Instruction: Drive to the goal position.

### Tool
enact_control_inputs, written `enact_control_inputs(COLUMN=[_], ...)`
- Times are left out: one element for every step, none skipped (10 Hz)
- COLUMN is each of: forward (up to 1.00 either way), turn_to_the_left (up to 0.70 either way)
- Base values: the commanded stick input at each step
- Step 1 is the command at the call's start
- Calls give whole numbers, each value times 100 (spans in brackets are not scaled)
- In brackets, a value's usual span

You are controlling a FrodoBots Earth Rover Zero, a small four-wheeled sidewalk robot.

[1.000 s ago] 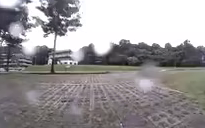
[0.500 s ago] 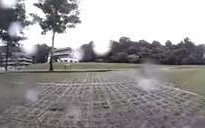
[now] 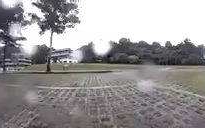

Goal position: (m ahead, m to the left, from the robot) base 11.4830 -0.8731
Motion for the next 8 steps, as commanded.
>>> enact_control_inputs(forward=[85,85,85,85,85,85,85,85], turn_to_the_left=[0,0,0,0,0,0,0,0])
